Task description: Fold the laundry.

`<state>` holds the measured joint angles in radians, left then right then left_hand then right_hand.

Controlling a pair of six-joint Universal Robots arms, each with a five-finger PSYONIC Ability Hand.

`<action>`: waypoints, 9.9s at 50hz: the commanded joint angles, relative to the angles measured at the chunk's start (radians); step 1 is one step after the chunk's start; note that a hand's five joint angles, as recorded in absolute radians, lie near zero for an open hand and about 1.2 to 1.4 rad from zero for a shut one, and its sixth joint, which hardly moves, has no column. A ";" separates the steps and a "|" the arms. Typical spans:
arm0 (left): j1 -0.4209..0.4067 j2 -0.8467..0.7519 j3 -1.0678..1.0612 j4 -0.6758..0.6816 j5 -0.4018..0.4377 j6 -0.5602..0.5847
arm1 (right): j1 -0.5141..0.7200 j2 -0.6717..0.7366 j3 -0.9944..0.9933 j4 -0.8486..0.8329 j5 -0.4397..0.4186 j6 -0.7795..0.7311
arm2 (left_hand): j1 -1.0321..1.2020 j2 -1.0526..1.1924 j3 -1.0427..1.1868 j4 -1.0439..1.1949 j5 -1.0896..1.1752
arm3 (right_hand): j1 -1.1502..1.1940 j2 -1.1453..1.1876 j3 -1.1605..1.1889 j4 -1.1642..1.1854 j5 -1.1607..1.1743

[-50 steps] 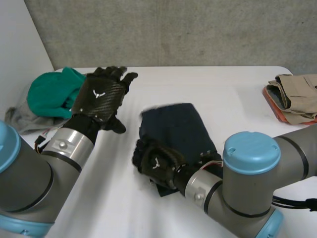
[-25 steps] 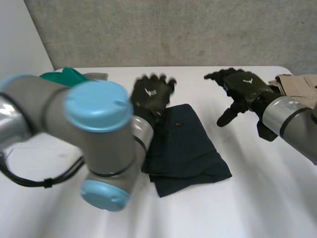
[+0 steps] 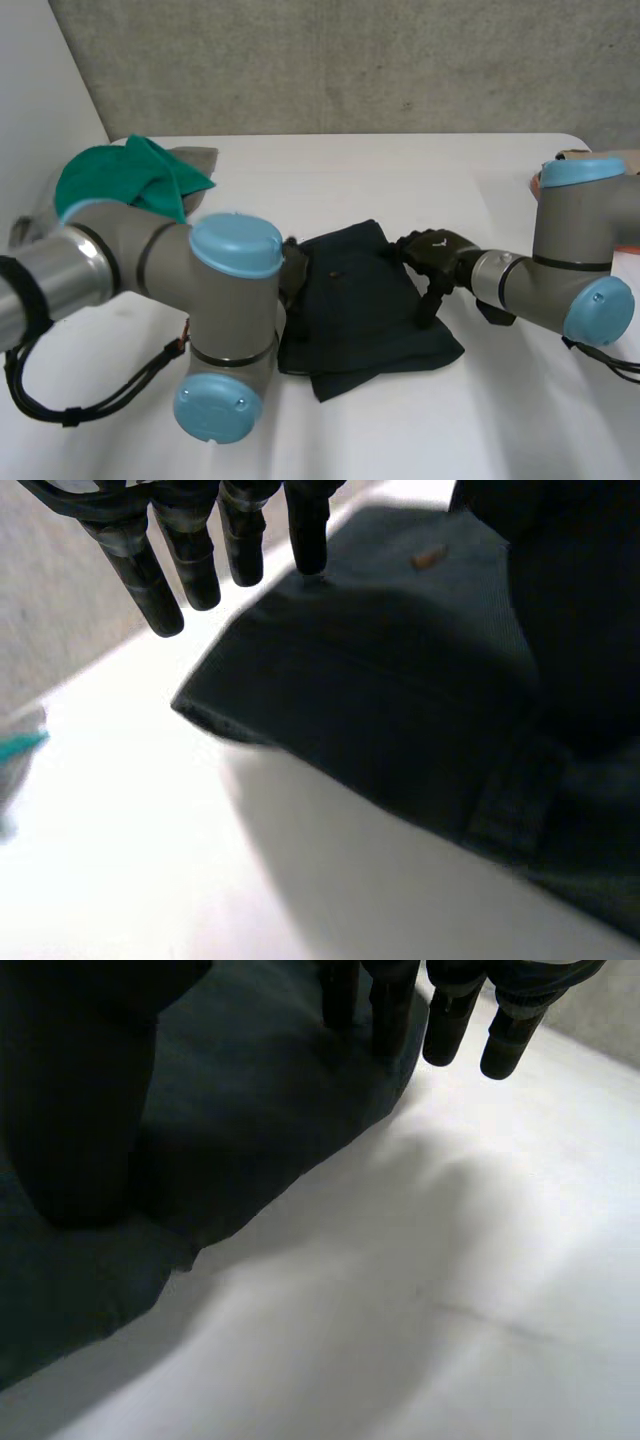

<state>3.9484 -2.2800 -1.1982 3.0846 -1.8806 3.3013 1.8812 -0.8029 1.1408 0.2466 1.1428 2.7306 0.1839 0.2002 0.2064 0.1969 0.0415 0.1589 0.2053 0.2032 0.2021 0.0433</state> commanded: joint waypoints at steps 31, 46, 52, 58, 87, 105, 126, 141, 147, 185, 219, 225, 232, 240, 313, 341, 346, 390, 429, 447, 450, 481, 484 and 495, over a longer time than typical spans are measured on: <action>0.138 0.386 0.043 -0.087 0.943 -0.005 | 0.233 -0.308 0.890 -1.056 0.224 -0.109 | -0.009 -0.026 -0.032 -0.022 -0.042 | 0.016 -0.031 -0.029 -0.028 -0.043; 0.140 0.383 0.039 -0.084 0.943 -0.011 | 0.236 -0.147 0.657 -1.083 0.242 -0.098 | -0.009 -0.026 -0.032 -0.022 -0.042 | 0.981 0.934 0.936 0.937 0.922; 0.141 0.384 0.045 -0.084 0.943 -0.011 | 0.228 -0.151 0.565 -1.050 0.241 -0.081 | -0.009 -0.026 -0.032 -0.022 -0.042 | 1.237 1.191 1.193 1.194 1.178; 0.141 0.418 0.072 -0.081 0.942 -0.011 | 0.153 -0.212 0.421 -1.006 0.247 -0.011 | -0.009 -0.026 -0.032 -0.022 -0.042 | 1.237 1.191 1.193 1.194 1.178; 0.140 0.412 0.074 -0.023 0.906 -0.063 | -0.651 0.276 -0.420 -0.667 -0.213 0.207 | -0.009 -0.026 -0.032 -0.022 -0.042 | 1.237 1.191 1.193 1.194 1.178; 0.137 0.407 0.074 -0.023 0.903 -0.060 | -0.722 0.016 -0.202 -0.494 -0.242 0.092 | -0.009 -0.025 -0.031 -0.022 -0.041 | 0.016 -0.031 -0.029 -0.028 -0.043; 0.112 0.491 0.176 0.023 0.781 -0.063 | -0.711 -0.294 -0.382 -0.379 0.227 -0.116 | -0.006 -0.022 -0.028 -0.019 -0.038 | 0.016 -0.031 -0.029 -0.028 -0.043; 0.580 0.337 0.282 0.085 0.460 0.104 | -0.266 -0.572 0.201 -0.664 -0.015 0.112 | 0.044 0.028 0.022 0.031 0.012 | 0.016 -0.031 -0.029 -0.028 -0.043; 0.704 0.050 0.301 0.121 0.462 0.354 | -0.131 -0.564 0.434 -0.590 -0.023 -0.003 | 0.030 0.013 0.007 0.017 -0.003 | 0.016 -0.031 -0.029 -0.028 -0.043; 0.401 0.350 0.123 0.427 0.532 -0.100 | -0.158 -0.567 0.683 -0.604 0.101 -0.154 | 1.212 1.196 1.190 1.199 1.180 | 0.016 -0.031 -0.029 -0.028 -0.043; 0.347 0.315 -0.179 0.344 0.617 0.096 | -0.110 -0.717 0.654 -0.130 0.156 -0.107 | 0.065 0.048 0.042 0.052 0.033 | 0.016 -0.031 -0.029 -0.028 -0.043; 0.430 0.156 -0.104 0.226 0.620 0.254 | -0.036 -0.725 0.698 -0.024 0.160 -0.118 | 0.077 0.060 0.054 0.064 0.044 | 0.016 -0.031 -0.029 -0.028 -0.043; 0.499 -0.024 -0.021 0.115 0.673 0.526 | 0.003 -0.722 0.842 -0.171 0.160 -0.181 | 0.141 0.125 0.118 0.128 0.109 | 0.016 -0.031 -0.029 -0.028 -0.043; 0.493 -0.084 0.022 0.108 0.739 0.580 | 0.001 -0.693 0.976 -0.386 0.166 -0.298 | 0.247 0.230 0.224 0.234 0.215 | 0.172 0.126 0.128 0.129 0.113; 0.364 0.332 -0.213 0.183 0.552 -0.155 | 0.136 -0.809 0.323 -0.242 0.221 0.172 | 1.123 1.106 1.100 1.110 1.090 | 1.237 1.191 1.193 1.194 1.178; 0.200 0.203 -0.534 0.378 0.474 -0.279 | 0.242 -0.846 0.169 -0.170 0.284 0.242 | 0.059 0.043 0.036 0.046 0.027 | 1.237 1.191 1.193 1.194 1.178; 0.114 0.117 -0.448 0.378 0.430 -0.295 | 0.260 -0.843 0.129 -0.158 0.322 0.244 | 0.079 0.063 0.057 0.066 0.047 | 1.237 1.191 1.193 1.194 1.178; 0.124 0.266 -0.572 0.522 0.423 -0.259 | 0.081 -0.812 0.238 -0.073 0.242 0.215 | 0.056 0.040 0.034 0.043 0.024 | 1.237 1.191 1.193 1.194 1.178; 0.140 0.146 -0.374 0.279 0.302 0.339 | 0.095 -0.797 0.372 -0.162 0.230 0.199 | 0.229 0.213 0.207 0.216 0.197 | 1.237 1.191 1.193 1.194 1.178; 0.120 0.042 -0.279 0.264 0.379 0.331 | 0.093 -0.766 0.384 -0.167 0.233 0.190 | 0.297 0.280 0.274 0.284 0.265 | 1.237 1.191 1.193 1.194 1.178; 0.117 0.014 -0.258 0.263 0.379 0.331 | 0.093 -0.759 0.385 -0.173 0.233 0.190 | 0.326 0.310 0.304 0.313 0.294 | 1.237 1.191 1.193 1.194 1.178; 0.114 -0.121 0.002 0.264 0.379 0.333 | 0.093 -0.731 0.399 -0.184 0.236 0.175 | 1.212 1.196 1.190 1.199 1.180 | 1.237 1.191 1.193 1.194 1.178; 0.112 -0.130 0.008 0.261 0.376 0.333 | 0.093 -0.733 0.396 -0.182 0.238 0.172 | 1.212 1.196 1.190 1.199 1.180 | 1.237 1.191 1.193 1.194 1.178; 0.143 0.203 -0.153 0.252 0.380 0.186 | 0.090 -0.753 0.304 -0.150 0.229 0.153 | 1.212 1.196 1.190 1.199 1.180 | 1.237 1.191 1.193 1.194 1.178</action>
<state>4.0732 -2.2885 -1.2398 3.3409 -1.5096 3.5866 1.9726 -1.5453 1.4952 0.0732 1.3710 2.8981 1.1679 1.1907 1.1870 1.1956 0.4361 1.1029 1.1723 1.1869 1.1978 0.9672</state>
